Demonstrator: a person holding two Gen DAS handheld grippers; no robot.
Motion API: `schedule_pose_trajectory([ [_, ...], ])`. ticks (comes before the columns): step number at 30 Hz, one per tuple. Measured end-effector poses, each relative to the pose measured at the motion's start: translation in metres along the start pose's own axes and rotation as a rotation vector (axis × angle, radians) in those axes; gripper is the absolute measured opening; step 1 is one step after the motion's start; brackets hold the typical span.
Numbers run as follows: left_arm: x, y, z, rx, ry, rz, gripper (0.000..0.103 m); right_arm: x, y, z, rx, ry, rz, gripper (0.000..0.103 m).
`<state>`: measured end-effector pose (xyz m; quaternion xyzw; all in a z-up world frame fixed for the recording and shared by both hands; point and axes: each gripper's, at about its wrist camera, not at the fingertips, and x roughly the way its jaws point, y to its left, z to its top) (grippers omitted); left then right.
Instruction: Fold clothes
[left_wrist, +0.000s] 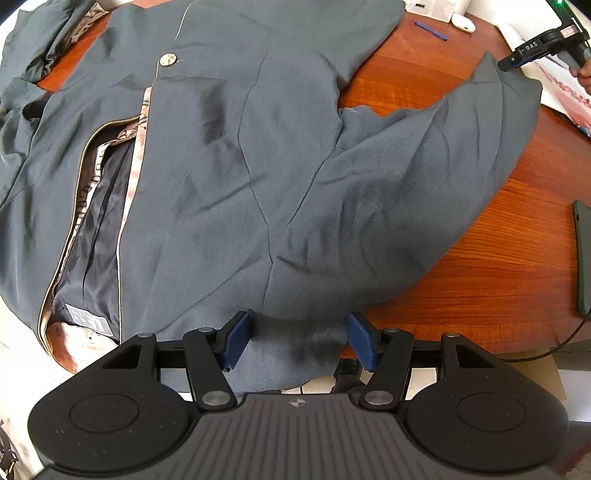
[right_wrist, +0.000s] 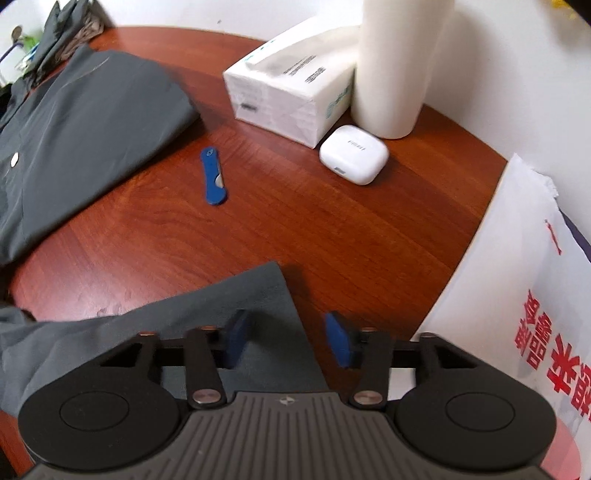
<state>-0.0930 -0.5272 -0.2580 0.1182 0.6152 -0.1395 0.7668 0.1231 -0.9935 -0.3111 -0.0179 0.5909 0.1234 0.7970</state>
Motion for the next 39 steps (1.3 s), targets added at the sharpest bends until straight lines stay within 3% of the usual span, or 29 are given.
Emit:
schedule_pose_trajectory([
  [4, 0.001, -0.001, 0.0, 0.004, 0.003, -0.002, 0.063, -0.005, 0.002, -0.002, 0.002, 0.001, 0.013, 0.012],
  [8, 0.002, -0.003, -0.001, 0.013, 0.002, 0.002, 0.063, -0.023, -0.001, -0.007, 0.024, -0.018, 0.032, 0.007],
  [18, 0.002, 0.0, -0.003, 0.042, -0.003, -0.024, 0.063, -0.09, 0.003, -0.033, 0.076, -0.128, 0.029, 0.005],
  [24, 0.003, 0.0, -0.004, 0.13, 0.012, -0.053, 0.063, -0.135, 0.0, -0.075, 0.13, -0.174, 0.011, 0.005],
  [29, 0.004, -0.003, -0.004, 0.214, 0.023, -0.065, 0.063, -0.13, -0.013, -0.113, 0.18, -0.104, -0.003, 0.005],
  [34, 0.006, -0.004, -0.008, 0.283, 0.036, -0.062, 0.063, -0.097, -0.017, -0.152, 0.228, 0.006, -0.02, 0.005],
  [39, 0.005, -0.007, -0.013, 0.35, 0.023, -0.04, 0.055, -0.083, -0.008, -0.166, 0.231, 0.0, -0.042, 0.018],
])
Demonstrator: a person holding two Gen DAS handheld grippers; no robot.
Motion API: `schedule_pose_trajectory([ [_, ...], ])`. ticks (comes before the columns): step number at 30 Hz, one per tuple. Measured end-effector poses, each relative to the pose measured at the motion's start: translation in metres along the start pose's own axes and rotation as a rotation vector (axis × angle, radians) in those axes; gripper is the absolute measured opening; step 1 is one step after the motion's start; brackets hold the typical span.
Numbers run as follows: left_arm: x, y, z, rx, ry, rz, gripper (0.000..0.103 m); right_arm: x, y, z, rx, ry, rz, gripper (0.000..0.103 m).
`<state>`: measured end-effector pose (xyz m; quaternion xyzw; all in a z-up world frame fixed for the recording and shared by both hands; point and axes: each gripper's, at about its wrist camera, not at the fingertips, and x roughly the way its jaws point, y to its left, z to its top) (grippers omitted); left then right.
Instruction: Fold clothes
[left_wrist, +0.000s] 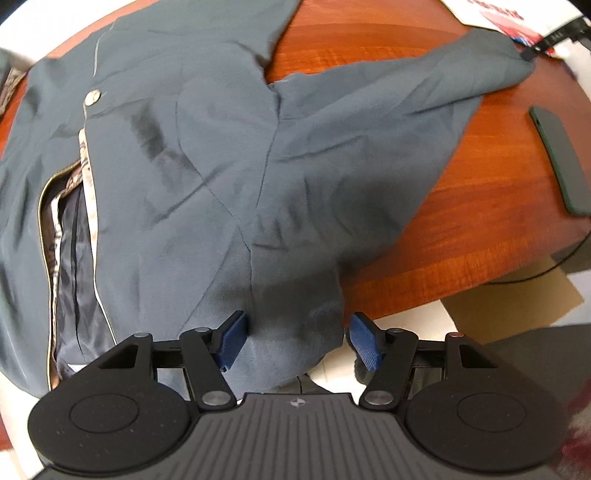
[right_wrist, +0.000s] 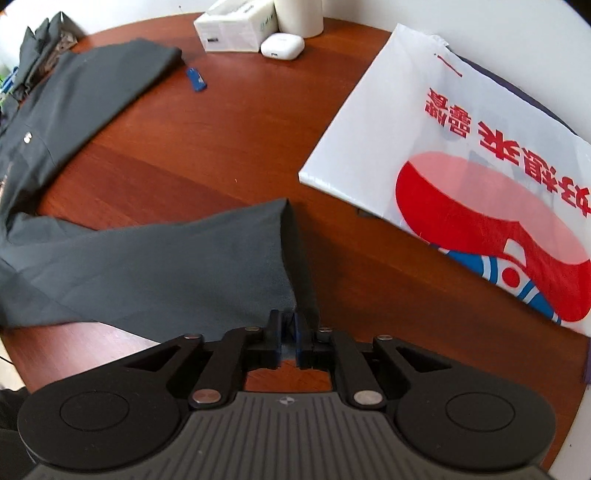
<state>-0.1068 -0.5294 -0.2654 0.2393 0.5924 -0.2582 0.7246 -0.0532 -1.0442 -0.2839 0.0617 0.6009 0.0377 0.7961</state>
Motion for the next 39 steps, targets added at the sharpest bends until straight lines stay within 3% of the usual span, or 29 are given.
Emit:
schedule_pose_trajectory([
  [2, -0.001, 0.001, -0.001, 0.006, -0.004, 0.006, 0.055, -0.003, 0.003, -0.001, -0.002, -0.03, 0.006, 0.037],
  [4, -0.003, 0.001, -0.001, 0.004, -0.017, 0.011, 0.053, -0.006, 0.005, -0.002, -0.013, -0.051, 0.008, 0.048],
  [9, -0.005, 0.001, -0.002, -0.005, -0.046, 0.039, 0.045, -0.007, 0.005, -0.005, -0.034, -0.071, 0.017, 0.059],
  [15, 0.001, 0.001, 0.0, -0.018, -0.045, 0.072, 0.021, 0.001, 0.005, -0.004, -0.035, -0.078, 0.016, 0.058],
  [16, 0.0, 0.002, 0.0, -0.018, -0.046, 0.075, 0.021, 0.002, 0.007, -0.003, -0.041, -0.074, 0.025, 0.049],
  [17, -0.002, 0.003, 0.0, -0.017, -0.046, 0.075, 0.02, 0.002, 0.009, -0.002, -0.044, -0.069, 0.033, 0.029],
  [19, -0.007, 0.004, -0.001, -0.008, -0.047, 0.074, 0.02, 0.0, 0.008, 0.0, -0.016, -0.053, 0.045, 0.007],
  [28, -0.031, 0.018, -0.007, 0.015, -0.075, 0.062, 0.019, -0.066, 0.007, -0.024, 0.094, -0.127, 0.096, 0.004],
  [31, -0.033, 0.021, -0.009, 0.034, -0.071, 0.055, 0.02, -0.077, 0.007, -0.042, 0.093, -0.098, 0.109, 0.004],
  [34, -0.028, 0.022, -0.01, 0.039, -0.058, 0.05, 0.02, -0.066, 0.01, -0.057, 0.062, -0.039, 0.057, 0.007],
  [36, -0.023, 0.018, -0.009, 0.047, -0.051, 0.052, 0.02, -0.06, 0.008, -0.059, 0.079, -0.043, 0.047, 0.012],
  [38, -0.02, 0.015, -0.007, 0.053, -0.046, 0.054, 0.02, -0.056, 0.007, -0.061, 0.089, -0.049, 0.043, 0.027],
  [39, -0.018, 0.013, -0.007, 0.053, -0.043, 0.057, 0.02, -0.054, 0.007, -0.059, 0.093, -0.06, 0.043, 0.029],
])
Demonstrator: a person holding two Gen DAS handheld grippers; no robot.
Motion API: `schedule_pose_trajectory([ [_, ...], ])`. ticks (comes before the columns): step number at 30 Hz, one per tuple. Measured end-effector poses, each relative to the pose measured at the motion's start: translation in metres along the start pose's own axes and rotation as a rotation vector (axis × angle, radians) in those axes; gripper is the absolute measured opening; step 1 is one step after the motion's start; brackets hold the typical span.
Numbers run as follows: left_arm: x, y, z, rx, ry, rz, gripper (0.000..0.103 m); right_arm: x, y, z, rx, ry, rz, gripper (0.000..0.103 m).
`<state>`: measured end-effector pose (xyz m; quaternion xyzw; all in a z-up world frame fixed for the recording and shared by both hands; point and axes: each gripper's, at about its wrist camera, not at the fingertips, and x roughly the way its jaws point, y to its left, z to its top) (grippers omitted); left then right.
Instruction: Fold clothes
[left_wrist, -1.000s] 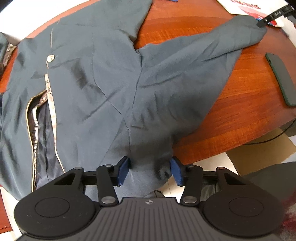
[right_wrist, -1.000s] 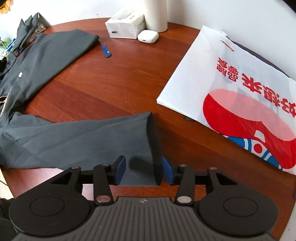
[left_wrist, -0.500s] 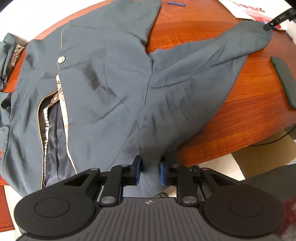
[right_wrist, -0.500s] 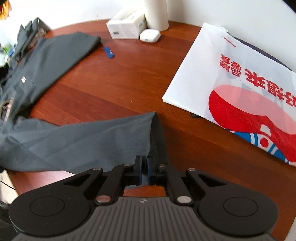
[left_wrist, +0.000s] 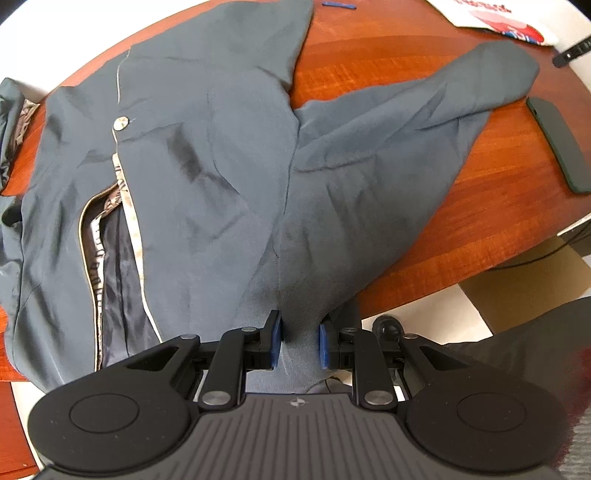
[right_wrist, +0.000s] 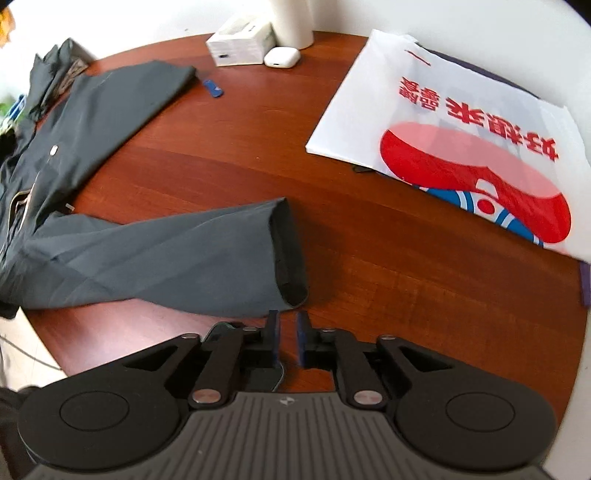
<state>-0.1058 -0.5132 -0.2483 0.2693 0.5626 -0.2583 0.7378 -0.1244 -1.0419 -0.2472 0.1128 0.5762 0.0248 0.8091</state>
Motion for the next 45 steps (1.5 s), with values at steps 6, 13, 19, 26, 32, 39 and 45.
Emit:
schedule_pose_trajectory([
  [6, -0.002, -0.001, 0.001, -0.025, -0.004, -0.004, 0.026, 0.02, 0.004, 0.027, -0.019, -0.03, 0.014, 0.039],
  [13, -0.025, 0.011, -0.003, -0.086, -0.03, -0.026, 0.032, 0.051, 0.003, 0.065, -0.03, -0.018, 0.031, 0.042],
  [19, -0.04, 0.025, 0.003, -0.143, -0.073, 0.018, 0.033, 0.078, 0.002, 0.082, -0.003, 0.042, 0.097, 0.043],
  [26, -0.033, 0.045, 0.024, -0.208, -0.121, 0.085, 0.033, 0.08, 0.001, 0.075, 0.085, 0.041, 0.175, 0.008],
  [32, -0.007, 0.049, 0.063, -0.171, -0.146, 0.099, 0.033, 0.041, 0.004, 0.052, 0.131, -0.059, 0.208, 0.004],
  [39, 0.009, 0.026, 0.093, -0.014, -0.144, 0.039, 0.033, -0.021, 0.015, 0.015, 0.178, -0.164, 0.205, 0.004],
  [45, 0.004, -0.01, 0.074, 0.14, -0.121, -0.079, 0.033, -0.036, 0.018, -0.01, 0.19, -0.148, 0.204, 0.004],
])
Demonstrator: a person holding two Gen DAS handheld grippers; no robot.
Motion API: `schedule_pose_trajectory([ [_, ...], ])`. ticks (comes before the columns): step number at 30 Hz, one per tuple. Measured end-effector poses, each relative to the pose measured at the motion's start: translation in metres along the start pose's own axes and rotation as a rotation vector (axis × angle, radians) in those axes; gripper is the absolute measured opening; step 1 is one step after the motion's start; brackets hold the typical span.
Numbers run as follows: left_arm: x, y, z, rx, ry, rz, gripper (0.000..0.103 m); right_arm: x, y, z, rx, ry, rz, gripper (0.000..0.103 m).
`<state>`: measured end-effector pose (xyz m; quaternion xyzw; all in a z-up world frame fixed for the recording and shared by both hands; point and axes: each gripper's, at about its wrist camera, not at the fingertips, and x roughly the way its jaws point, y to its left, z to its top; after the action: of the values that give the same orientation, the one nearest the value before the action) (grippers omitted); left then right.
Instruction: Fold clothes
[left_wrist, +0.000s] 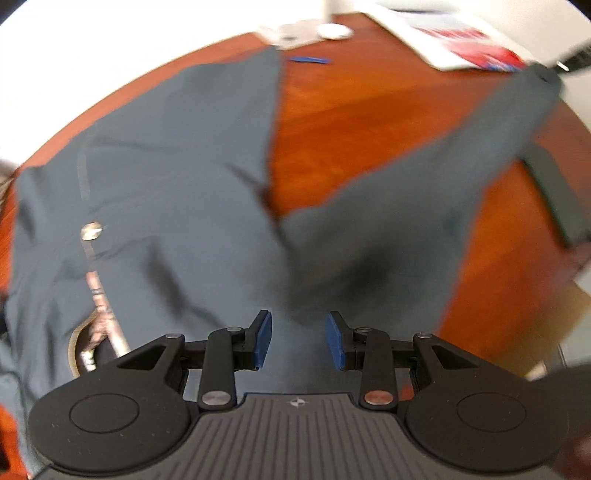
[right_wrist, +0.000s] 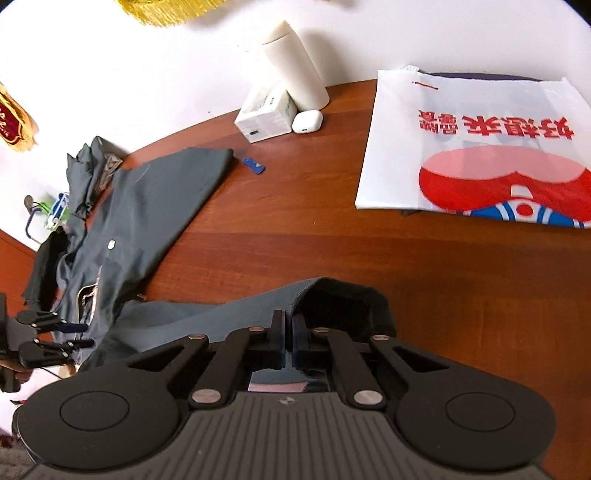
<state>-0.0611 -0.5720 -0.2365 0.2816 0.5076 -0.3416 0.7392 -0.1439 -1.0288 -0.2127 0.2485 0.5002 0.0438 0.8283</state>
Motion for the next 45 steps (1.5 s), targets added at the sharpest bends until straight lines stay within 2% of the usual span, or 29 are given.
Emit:
schedule_pose_trajectory([
  [3, 0.005, -0.018, -0.012, 0.016, 0.02, -0.045, 0.033, 0.012, -0.005, -0.011, 0.007, 0.054, -0.024, 0.004],
  [7, 0.016, -0.027, -0.017, -0.005, 0.041, -0.059, 0.033, 0.031, -0.011, -0.024, 0.003, 0.136, -0.058, 0.004],
  [10, 0.025, -0.029, -0.018, -0.02, 0.052, -0.058, 0.033, 0.043, -0.014, -0.032, -0.009, 0.175, -0.088, 0.01],
  [11, 0.027, -0.029, -0.018, -0.022, 0.054, -0.057, 0.033, 0.043, -0.015, -0.032, -0.01, 0.175, -0.091, 0.021],
  [14, 0.031, -0.028, -0.017, -0.029, 0.056, -0.058, 0.033, 0.04, -0.017, -0.025, -0.009, 0.146, -0.119, 0.039],
  [17, 0.032, -0.028, -0.017, -0.033, 0.06, -0.054, 0.033, 0.036, -0.02, -0.014, -0.003, 0.105, -0.15, 0.042],
  [23, 0.016, -0.028, -0.018, -0.058, 0.03, -0.038, 0.033, 0.045, -0.037, 0.003, 0.004, 0.085, -0.21, 0.043],
  [26, 0.002, -0.015, -0.021, -0.097, 0.004, -0.006, 0.034, 0.058, -0.044, 0.007, 0.018, 0.107, -0.19, 0.043],
  [28, -0.004, 0.0, -0.022, -0.131, -0.009, 0.034, 0.039, 0.065, -0.047, 0.008, 0.039, 0.119, -0.149, 0.043],
  [30, -0.009, 0.02, -0.023, -0.181, -0.019, 0.089, 0.039, 0.069, -0.05, 0.008, 0.062, 0.122, -0.124, 0.043],
  [36, 0.0, 0.071, -0.016, -0.293, -0.045, 0.204, 0.039, 0.077, -0.055, 0.006, 0.125, 0.123, -0.084, 0.038],
  [38, 0.008, 0.083, -0.005, -0.302, -0.059, 0.234, 0.039, 0.076, -0.055, 0.004, 0.138, 0.115, -0.073, 0.024],
  [39, 0.011, 0.085, -0.001, -0.297, -0.066, 0.232, 0.039, 0.076, -0.056, 0.004, 0.139, 0.113, -0.072, 0.018],
  [40, 0.014, 0.087, 0.005, -0.288, -0.075, 0.223, 0.039, 0.075, -0.055, 0.004, 0.142, 0.104, -0.07, 0.006],
  [41, 0.017, 0.087, 0.009, -0.28, -0.081, 0.217, 0.039, 0.074, -0.054, 0.003, 0.145, 0.092, -0.067, 0.003],
  [45, 0.03, 0.084, 0.032, -0.232, -0.102, 0.171, 0.039, 0.057, -0.044, 0.012, 0.147, -0.008, -0.049, 0.002],
])
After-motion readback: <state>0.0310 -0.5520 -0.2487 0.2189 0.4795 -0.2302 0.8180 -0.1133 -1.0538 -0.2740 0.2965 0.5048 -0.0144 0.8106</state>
